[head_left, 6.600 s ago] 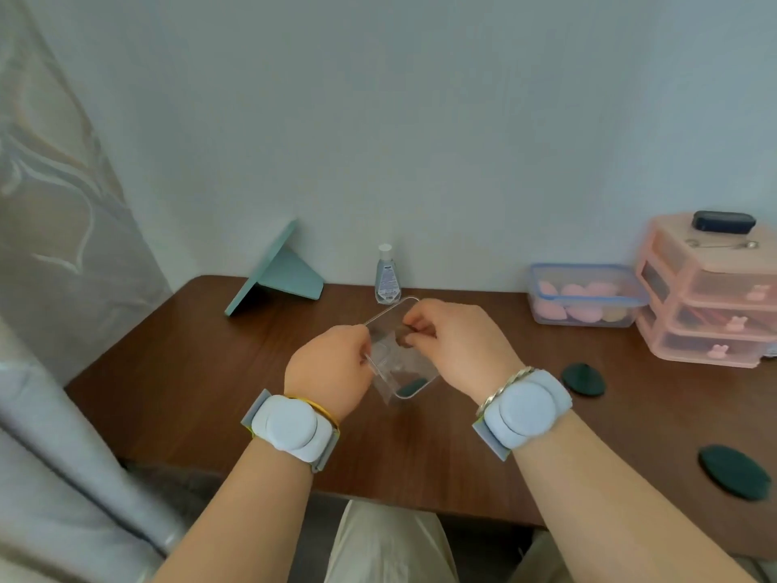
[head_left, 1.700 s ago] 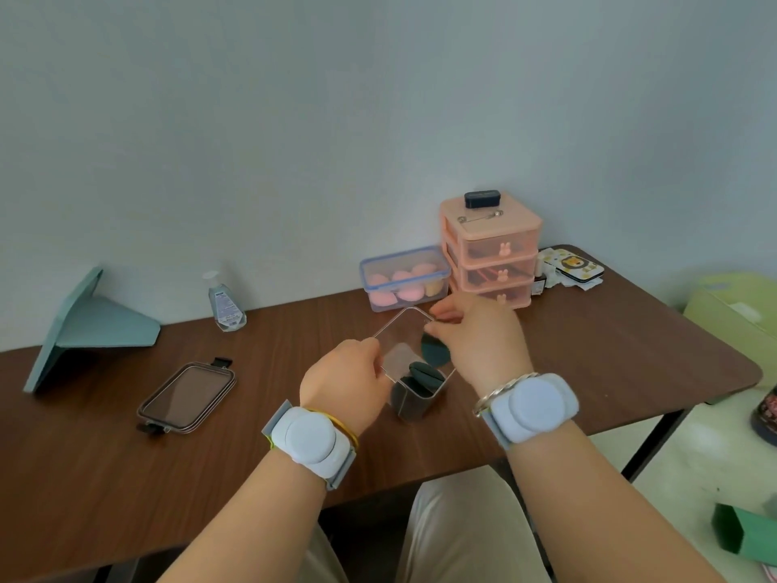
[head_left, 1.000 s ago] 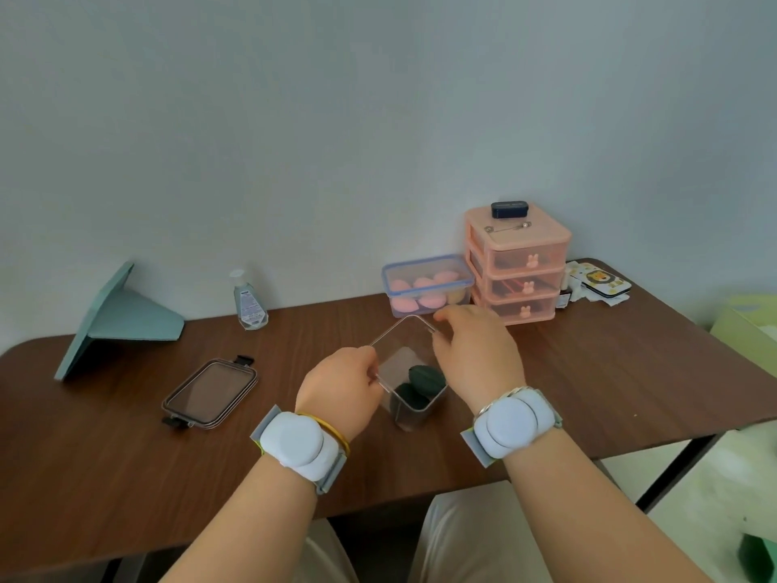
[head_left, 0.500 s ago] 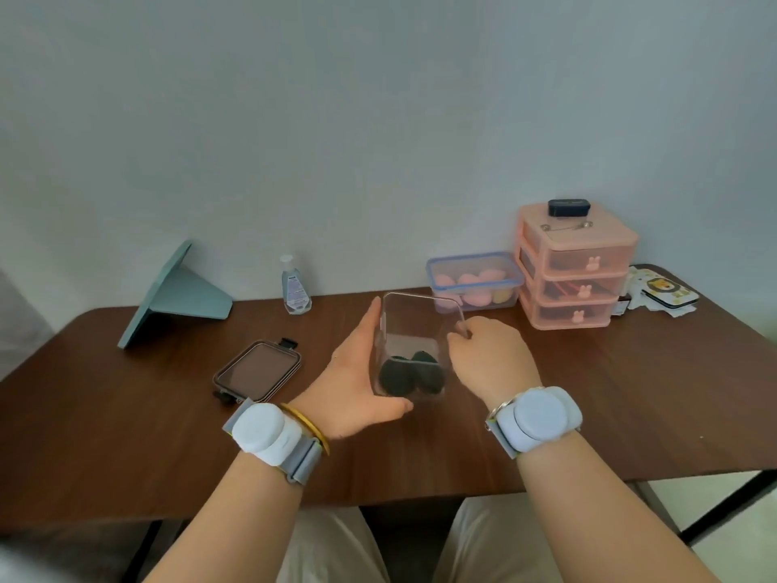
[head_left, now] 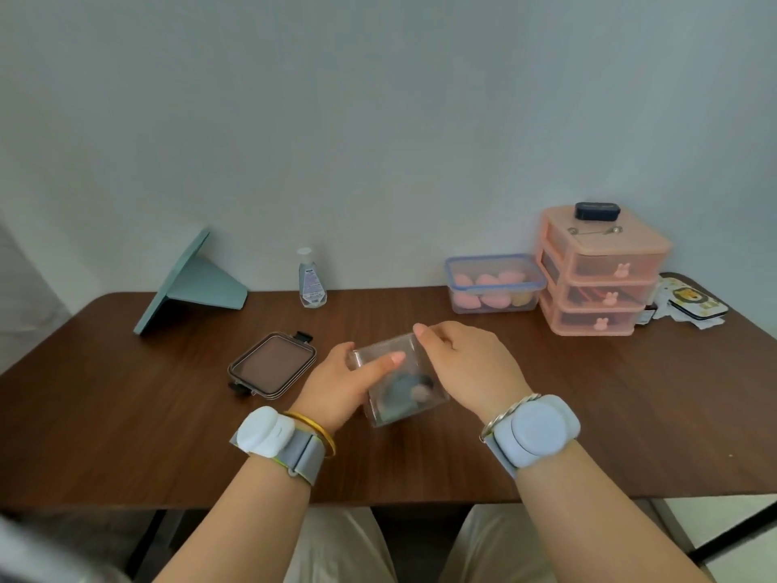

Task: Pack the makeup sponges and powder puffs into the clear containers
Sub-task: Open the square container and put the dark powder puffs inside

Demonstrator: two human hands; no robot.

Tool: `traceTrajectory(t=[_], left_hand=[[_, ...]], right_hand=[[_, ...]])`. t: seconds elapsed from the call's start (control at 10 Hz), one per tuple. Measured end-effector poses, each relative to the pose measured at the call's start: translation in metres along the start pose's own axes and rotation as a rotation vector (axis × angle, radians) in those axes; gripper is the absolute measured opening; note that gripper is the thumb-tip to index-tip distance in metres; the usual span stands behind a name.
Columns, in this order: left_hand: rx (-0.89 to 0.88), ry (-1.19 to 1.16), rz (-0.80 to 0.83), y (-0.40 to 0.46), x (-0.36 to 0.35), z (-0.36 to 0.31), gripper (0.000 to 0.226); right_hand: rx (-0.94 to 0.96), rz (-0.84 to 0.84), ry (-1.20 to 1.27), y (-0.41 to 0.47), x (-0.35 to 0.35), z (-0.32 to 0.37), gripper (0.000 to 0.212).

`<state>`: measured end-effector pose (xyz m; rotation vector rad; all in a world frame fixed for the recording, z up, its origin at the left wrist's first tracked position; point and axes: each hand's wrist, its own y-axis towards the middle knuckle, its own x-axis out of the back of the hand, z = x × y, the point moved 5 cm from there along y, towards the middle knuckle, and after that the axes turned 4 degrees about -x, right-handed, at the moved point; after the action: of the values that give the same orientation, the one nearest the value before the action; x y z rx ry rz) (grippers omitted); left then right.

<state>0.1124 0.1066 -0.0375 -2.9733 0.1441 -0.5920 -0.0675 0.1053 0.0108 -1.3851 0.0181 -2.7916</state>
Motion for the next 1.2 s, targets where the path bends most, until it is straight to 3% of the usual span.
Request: traceTrajectory(t=[0.2,0.4,0.6,0.7,0.8,0.9,1.0,1.1,1.2], left_hand=[[-0.106,0.126,-0.047,0.0,0.006,-0.01,0.116],[-0.116,0.224,0.081,0.002,0.0,-0.003,0.131],[-0.136,0.301,0.168,0.003,0.003,0.002,0.129],[-0.16,0.377,0.216,0.002,0.001,0.0,0.123],[-0.172,0.425,0.221,0.001,0.002,-0.001,0.122],[-0.161,0.419,0.227,0.002,0.003,-0.001,0.13],[-0.152,0.415,0.232,0.002,0.003,-0.001,0.131],[-0.166,0.42,0.232,0.001,0.003,0.0,0.126],[-0.178,0.425,0.232,0.002,0.003,0.001,0.124]], right_hand=[[-0.042,-0.034,0.028,0.002,-0.003,-0.002,0.036],[-0.021,-0.039,-0.084,0.002,-0.001,-0.001,0.033],[0.025,-0.109,-0.281,0.002,0.003,0.008,0.028],[0.162,-0.224,-0.327,0.004,0.007,0.023,0.028],[0.272,0.05,-0.474,0.021,-0.017,0.047,0.03],[0.157,0.321,-0.628,0.041,-0.057,0.048,0.028],[0.066,0.455,-0.696,0.045,-0.068,0.046,0.031],[0.012,0.563,-1.511,0.038,-0.104,0.048,0.029],[0.421,0.694,-2.677,0.046,-0.143,0.037,0.038]])
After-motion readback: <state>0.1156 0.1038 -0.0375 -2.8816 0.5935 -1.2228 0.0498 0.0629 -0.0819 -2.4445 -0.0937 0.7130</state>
